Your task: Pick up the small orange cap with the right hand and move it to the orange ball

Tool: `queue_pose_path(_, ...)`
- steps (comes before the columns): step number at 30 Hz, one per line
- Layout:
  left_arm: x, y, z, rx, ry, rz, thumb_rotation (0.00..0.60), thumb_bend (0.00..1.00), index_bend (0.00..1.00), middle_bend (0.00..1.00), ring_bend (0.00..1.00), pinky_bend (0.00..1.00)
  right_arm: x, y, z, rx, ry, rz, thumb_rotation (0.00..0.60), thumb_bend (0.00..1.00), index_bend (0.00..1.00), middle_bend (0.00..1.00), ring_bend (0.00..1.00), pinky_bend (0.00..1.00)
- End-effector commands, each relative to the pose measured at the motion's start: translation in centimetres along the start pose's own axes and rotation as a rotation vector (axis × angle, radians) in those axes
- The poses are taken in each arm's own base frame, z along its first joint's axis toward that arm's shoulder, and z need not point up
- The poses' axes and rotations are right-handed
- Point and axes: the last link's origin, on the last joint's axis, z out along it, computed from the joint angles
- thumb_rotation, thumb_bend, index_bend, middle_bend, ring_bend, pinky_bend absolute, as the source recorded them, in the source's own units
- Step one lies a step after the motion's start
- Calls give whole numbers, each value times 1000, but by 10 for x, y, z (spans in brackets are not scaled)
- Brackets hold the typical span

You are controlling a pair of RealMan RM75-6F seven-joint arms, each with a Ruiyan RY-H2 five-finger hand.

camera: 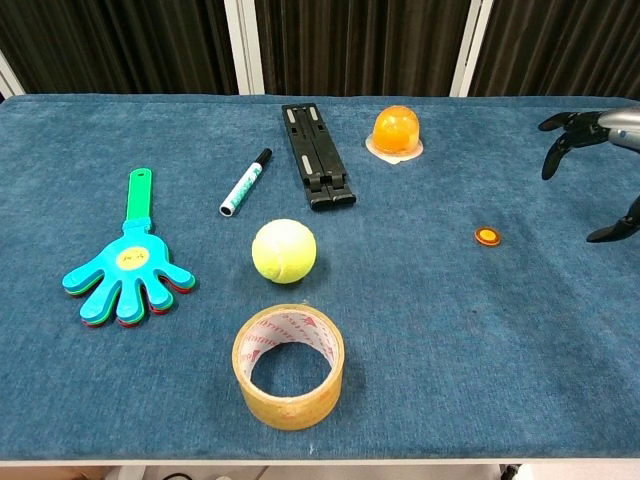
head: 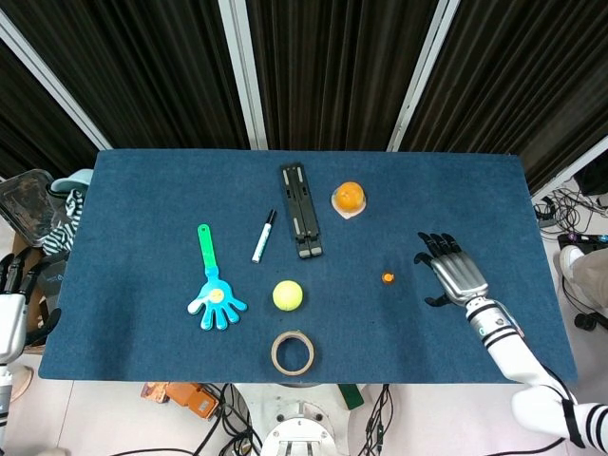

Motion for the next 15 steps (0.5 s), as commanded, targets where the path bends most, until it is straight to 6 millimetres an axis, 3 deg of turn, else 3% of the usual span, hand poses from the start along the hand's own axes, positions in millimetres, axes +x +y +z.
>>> queue_pose_path(1, 0, 0, 0, 2, 2, -1, 600, 231, 186, 28, 14, 176, -4, 0, 9, -2, -15, 3, 600, 260, 411, 0, 72, 46)
queue_pose_path(15, 1, -2, 2, 9, 4, -3, 600, 231, 186, 28, 15, 176, -10, -12, 42, 29, -48, 15, 600, 341, 466, 0, 80, 47)
